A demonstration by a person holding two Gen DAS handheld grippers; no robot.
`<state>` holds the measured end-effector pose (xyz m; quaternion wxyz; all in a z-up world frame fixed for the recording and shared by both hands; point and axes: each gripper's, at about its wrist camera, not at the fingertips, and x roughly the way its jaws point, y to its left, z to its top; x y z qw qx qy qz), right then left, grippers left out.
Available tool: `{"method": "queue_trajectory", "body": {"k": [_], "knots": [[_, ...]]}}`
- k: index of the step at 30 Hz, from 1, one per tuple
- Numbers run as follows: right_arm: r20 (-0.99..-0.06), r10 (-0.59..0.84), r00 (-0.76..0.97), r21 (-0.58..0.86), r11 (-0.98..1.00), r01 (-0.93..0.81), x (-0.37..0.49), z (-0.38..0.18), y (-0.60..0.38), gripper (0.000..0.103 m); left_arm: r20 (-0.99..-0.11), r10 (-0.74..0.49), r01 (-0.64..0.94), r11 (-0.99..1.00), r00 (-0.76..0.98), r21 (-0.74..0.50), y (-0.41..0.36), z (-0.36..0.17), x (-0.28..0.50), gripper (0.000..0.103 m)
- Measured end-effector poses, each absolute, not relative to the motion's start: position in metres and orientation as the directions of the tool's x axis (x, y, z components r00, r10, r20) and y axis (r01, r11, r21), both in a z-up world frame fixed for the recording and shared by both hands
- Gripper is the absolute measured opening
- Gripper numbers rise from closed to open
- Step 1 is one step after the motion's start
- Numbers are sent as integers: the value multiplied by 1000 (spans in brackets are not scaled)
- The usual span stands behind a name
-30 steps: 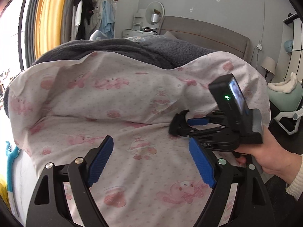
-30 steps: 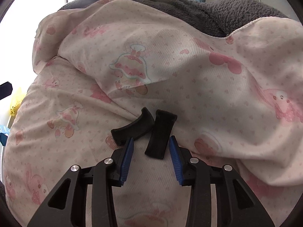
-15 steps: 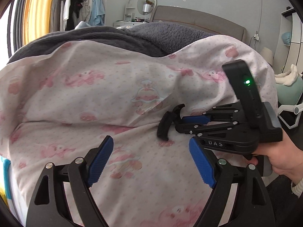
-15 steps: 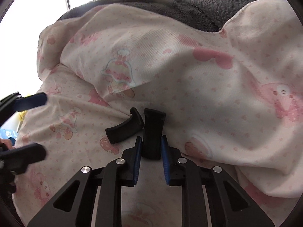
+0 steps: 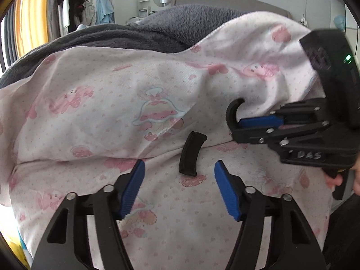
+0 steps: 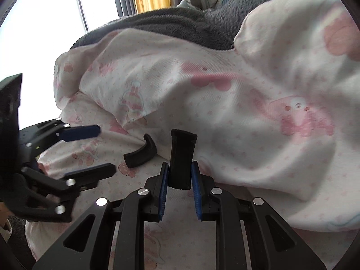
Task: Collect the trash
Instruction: 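Grasp a black plastic piece with the right tool while the left grasps the other piece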
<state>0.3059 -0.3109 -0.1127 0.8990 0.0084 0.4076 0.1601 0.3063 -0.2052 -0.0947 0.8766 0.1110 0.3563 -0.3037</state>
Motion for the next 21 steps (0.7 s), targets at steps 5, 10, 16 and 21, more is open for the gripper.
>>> {"method": "queue_trajectory", "body": {"k": [5, 10, 16, 21], "knots": [[-723, 313, 617, 153, 942, -298, 300, -109, -316, 20, -712, -444, 619, 785, 545, -16, -214, -100, 316, 58], [-714, 317, 624, 156, 941, -299, 298, -106, -319, 20, -721, -455, 639, 769, 523, -21, -224, -104, 323, 50], [-715, 321, 621, 163, 940, -299, 293, -107, -325, 20, -734, -449, 656, 755, 509, -7, -238, -111, 331, 44], [-711, 329, 621, 173, 939, -298, 292, -107, -328, 20, -744, -445, 654, 757, 499, -14, -243, -117, 344, 38]]}}
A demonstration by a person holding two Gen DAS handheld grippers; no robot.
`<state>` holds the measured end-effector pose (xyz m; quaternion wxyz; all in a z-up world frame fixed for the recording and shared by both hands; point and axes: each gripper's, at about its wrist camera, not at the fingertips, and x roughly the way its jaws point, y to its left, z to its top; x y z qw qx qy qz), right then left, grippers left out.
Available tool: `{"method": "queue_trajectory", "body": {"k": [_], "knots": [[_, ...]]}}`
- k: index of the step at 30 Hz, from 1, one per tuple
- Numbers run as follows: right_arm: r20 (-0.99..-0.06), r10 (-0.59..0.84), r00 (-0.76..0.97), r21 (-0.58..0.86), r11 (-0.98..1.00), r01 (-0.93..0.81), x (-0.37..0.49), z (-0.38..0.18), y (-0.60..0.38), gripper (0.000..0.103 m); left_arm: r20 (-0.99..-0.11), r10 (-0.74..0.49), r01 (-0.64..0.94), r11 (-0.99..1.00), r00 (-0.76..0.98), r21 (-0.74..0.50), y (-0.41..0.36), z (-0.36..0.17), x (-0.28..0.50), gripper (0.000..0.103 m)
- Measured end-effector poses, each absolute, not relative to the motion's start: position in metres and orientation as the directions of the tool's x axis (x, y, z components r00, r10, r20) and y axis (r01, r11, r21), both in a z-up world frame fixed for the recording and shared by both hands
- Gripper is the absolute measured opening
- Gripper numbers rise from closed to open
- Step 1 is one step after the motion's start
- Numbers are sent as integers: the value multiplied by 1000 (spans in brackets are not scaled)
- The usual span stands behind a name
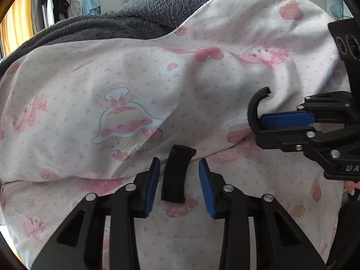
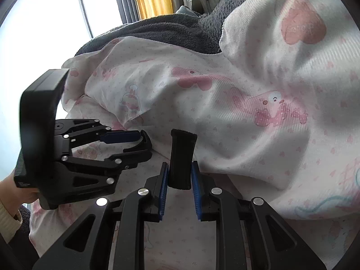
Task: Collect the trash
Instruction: 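Grasp a black plastic piece with the right tool while the left grasps the other piece, then carry the black piece over the bin and open the left tool while the right carries its piece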
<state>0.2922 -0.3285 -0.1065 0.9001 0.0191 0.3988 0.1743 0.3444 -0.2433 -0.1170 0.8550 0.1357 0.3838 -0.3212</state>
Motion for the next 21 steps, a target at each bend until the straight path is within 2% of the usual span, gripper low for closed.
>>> {"method": "queue_trajectory", "body": {"k": [4, 10, 21], "knots": [[-713, 333, 618, 177, 937, -301, 291, -107, -330, 20, -751, -444, 652, 758, 489, -24, -245, -121, 355, 37], [-707, 335, 623, 170, 935, -311, 288, -99, -325, 20, -773, -430, 649, 761, 467, -31, -250, -129, 368, 24], [-691, 331, 642, 164, 938, -307, 277, -79, -308, 20, -753, -422, 613, 789, 505, -31, -222, -114, 343, 22]]}}
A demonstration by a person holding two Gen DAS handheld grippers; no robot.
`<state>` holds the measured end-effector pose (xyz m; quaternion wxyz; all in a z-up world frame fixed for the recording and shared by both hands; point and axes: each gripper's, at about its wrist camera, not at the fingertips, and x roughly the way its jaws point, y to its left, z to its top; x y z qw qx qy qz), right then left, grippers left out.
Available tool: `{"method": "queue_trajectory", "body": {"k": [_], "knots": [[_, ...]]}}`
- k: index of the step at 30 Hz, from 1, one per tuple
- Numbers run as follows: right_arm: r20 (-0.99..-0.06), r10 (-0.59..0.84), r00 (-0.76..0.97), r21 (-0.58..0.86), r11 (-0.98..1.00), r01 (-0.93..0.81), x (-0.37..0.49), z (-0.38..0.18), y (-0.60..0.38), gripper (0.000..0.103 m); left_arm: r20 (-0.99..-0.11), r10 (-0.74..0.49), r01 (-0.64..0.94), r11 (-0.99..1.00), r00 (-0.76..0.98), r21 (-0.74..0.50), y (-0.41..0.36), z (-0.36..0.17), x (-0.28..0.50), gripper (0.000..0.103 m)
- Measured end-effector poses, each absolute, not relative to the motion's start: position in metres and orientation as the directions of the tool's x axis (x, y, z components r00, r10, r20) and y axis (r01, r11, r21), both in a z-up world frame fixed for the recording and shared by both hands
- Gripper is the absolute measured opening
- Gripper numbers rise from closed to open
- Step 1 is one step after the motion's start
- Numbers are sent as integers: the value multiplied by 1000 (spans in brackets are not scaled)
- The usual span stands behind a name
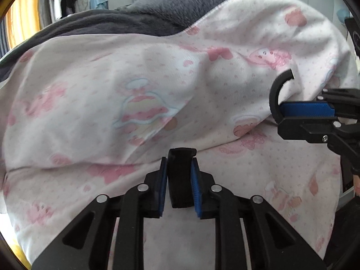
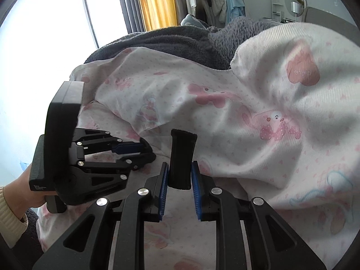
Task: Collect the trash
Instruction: 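Carry the black piece over the bin and open the left tool while the right carries its piece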
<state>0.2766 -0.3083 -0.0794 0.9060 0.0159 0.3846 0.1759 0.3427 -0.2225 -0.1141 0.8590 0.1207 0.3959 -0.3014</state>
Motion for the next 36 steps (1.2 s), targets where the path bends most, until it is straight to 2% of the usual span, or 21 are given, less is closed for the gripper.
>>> {"method": "queue_trajectory", "body": {"k": [11, 18, 36], "knots": [[-669, 360, 650, 205, 930, -305, 241, -62, -275, 21, -708, -350, 492, 870, 613, -4, -155, -78, 308, 22], [-656, 383, 650, 219, 921, -322, 219, -57, -234, 21, -689, -273, 399, 917, 672, 26, -99, -65, 248, 22], [-614, 501, 610, 209, 848, -487, 184, -30, -98, 21, -718, -148, 151, 987, 680, -60, 57, -79, 180, 22]]}}
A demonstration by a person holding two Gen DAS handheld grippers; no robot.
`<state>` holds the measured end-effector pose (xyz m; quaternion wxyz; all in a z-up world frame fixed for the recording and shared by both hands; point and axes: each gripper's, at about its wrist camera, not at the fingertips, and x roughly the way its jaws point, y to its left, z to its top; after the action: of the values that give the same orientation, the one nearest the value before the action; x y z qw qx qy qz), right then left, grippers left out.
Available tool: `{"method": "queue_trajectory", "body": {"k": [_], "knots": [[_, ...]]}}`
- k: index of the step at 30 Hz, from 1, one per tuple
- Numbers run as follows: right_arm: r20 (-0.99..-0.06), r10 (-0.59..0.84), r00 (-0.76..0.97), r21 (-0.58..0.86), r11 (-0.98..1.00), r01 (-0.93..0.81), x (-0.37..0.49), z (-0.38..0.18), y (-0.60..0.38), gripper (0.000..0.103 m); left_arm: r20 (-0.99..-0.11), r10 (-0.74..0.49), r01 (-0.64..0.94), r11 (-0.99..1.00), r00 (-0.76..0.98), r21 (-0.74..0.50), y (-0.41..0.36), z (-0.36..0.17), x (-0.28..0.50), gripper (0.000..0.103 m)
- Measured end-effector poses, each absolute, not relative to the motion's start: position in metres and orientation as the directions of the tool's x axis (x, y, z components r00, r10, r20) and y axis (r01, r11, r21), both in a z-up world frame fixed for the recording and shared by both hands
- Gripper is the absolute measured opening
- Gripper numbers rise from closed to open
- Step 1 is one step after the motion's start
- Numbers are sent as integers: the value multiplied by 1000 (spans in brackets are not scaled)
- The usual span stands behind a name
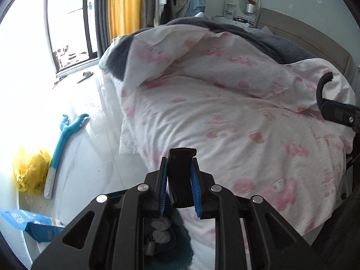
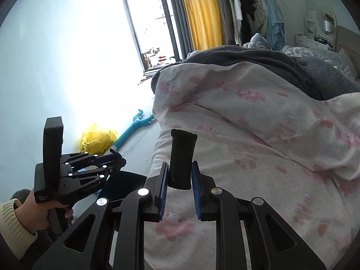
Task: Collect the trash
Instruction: 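Carry the black piece over the bin and open the left tool while the right carries its piece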
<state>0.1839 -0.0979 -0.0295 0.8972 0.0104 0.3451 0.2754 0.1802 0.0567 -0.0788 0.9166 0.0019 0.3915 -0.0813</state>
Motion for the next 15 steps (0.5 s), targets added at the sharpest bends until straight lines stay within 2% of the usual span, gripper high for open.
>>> {"method": "queue_trajectory", "body": {"k": [7, 15], "knots": [[-628, 539, 561, 221, 815, -536, 189, -39, -47, 21, -747, -133, 88, 991, 651, -99, 94, -99, 176, 22], [-646, 579, 498, 224, 768, -600, 193, -52, 13, 21, -817, -110, 33, 993, 566, -111, 134, -146, 174, 22]]}}
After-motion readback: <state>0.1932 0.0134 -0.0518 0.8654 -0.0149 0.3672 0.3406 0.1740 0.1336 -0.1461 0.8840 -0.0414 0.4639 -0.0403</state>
